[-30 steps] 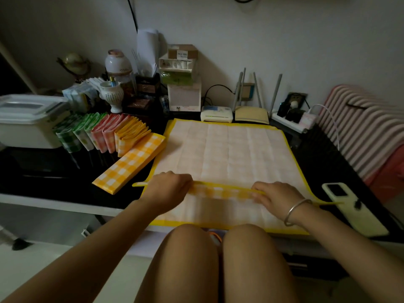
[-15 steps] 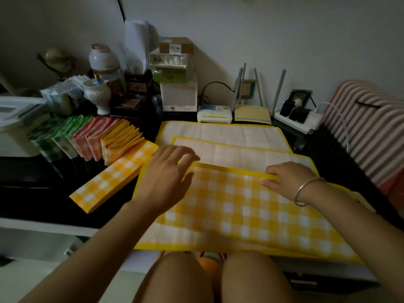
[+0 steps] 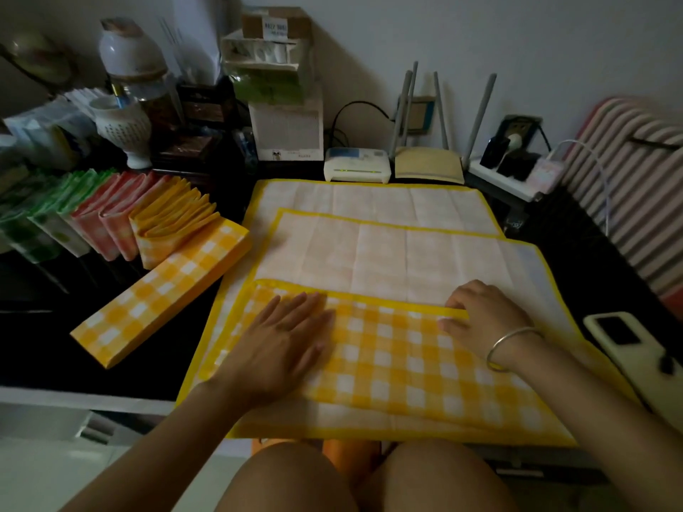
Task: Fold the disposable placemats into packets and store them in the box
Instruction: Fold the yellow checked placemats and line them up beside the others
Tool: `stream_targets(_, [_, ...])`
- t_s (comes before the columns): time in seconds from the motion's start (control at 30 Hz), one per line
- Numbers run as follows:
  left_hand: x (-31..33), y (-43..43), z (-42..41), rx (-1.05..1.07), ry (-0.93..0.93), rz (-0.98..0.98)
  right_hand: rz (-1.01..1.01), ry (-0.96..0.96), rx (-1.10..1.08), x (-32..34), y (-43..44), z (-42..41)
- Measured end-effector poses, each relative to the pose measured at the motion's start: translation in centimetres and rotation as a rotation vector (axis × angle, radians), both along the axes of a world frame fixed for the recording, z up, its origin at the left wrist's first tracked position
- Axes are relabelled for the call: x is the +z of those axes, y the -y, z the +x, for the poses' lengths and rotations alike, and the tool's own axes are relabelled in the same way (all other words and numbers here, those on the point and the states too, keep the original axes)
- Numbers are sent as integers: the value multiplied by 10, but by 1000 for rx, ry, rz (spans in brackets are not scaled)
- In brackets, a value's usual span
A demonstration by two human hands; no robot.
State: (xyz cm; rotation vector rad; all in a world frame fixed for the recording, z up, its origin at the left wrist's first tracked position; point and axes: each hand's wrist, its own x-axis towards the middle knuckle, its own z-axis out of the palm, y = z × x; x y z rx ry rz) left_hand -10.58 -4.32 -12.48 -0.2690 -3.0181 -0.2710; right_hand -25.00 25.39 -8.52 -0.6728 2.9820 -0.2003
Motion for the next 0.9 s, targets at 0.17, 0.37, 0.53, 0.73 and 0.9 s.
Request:
stream_targets(0.17, [-4,-3,9,127,1,31,-52,-33,13,-2,12,-3])
stream_targets(0.37, [-4,-9,19,245,-1,6,-79,-50,25,2,37,-16])
stream_targets(0.53, [0,-6,7,199,3,-17,-89,-107,6,-3,36,-21])
stream_targets(0.73, [-4,-10,6,203,-6,9,-158,-113,-25,-7,33,-17])
stream_targets(0.9, [-6,-11,7,209,8,22,99,60,-16,-13,32,17])
